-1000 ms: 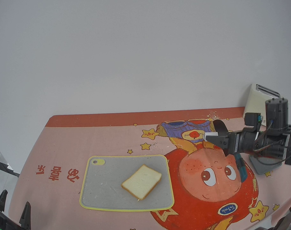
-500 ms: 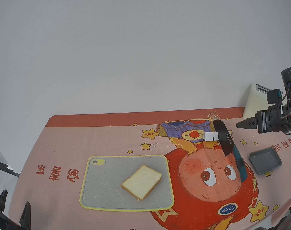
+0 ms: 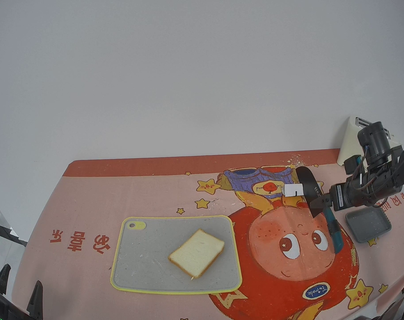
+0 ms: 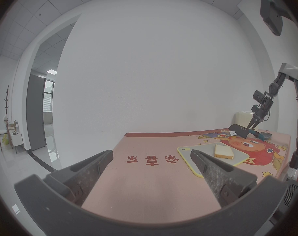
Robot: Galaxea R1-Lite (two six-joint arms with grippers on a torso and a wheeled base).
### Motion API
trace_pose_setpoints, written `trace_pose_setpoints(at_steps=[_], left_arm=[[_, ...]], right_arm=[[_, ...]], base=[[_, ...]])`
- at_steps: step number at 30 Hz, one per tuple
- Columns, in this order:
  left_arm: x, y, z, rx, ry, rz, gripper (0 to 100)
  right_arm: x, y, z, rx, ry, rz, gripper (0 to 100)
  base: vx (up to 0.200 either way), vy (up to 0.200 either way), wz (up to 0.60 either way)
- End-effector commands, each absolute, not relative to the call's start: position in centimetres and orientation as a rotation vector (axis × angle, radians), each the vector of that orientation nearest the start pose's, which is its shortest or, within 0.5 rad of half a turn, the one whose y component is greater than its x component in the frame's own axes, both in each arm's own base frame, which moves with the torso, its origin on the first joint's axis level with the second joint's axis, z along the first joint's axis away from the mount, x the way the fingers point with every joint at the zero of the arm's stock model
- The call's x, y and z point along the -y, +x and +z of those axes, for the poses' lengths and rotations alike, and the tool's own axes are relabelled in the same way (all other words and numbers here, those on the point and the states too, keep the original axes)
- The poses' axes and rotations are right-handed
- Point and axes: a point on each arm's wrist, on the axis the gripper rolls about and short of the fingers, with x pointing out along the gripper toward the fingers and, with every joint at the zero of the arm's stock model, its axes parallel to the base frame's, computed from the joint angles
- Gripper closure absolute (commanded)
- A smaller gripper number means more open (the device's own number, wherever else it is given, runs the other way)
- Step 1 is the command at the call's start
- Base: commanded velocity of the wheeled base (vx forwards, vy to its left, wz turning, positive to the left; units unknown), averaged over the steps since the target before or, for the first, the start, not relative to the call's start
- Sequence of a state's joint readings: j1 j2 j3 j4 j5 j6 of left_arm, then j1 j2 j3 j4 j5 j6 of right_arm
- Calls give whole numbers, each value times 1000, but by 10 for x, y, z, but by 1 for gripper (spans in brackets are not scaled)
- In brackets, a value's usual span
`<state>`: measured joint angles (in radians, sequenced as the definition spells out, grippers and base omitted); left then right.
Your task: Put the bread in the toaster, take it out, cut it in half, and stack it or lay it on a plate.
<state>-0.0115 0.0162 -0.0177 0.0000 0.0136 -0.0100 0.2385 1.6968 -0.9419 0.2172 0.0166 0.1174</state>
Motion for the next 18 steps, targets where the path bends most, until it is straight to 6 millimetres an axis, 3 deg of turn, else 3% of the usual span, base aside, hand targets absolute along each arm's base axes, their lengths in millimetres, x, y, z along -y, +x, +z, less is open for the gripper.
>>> trace_pose_setpoints(at_steps=[1, 7, 18], left_arm=[[-1, -22, 76, -11, -11, 2, 0], [-1, -22, 76, -11, -11, 0, 0], [-1, -22, 76, -11, -11, 2, 0]], right_arm=[[-65, 265, 125, -1064, -10, 168, 0], [-64, 265, 123, -1069, -9, 165, 0], [-61, 267, 101, -1078, -11, 144, 0]], base=[[0, 0, 0], [0, 0, 0], [0, 0, 0]])
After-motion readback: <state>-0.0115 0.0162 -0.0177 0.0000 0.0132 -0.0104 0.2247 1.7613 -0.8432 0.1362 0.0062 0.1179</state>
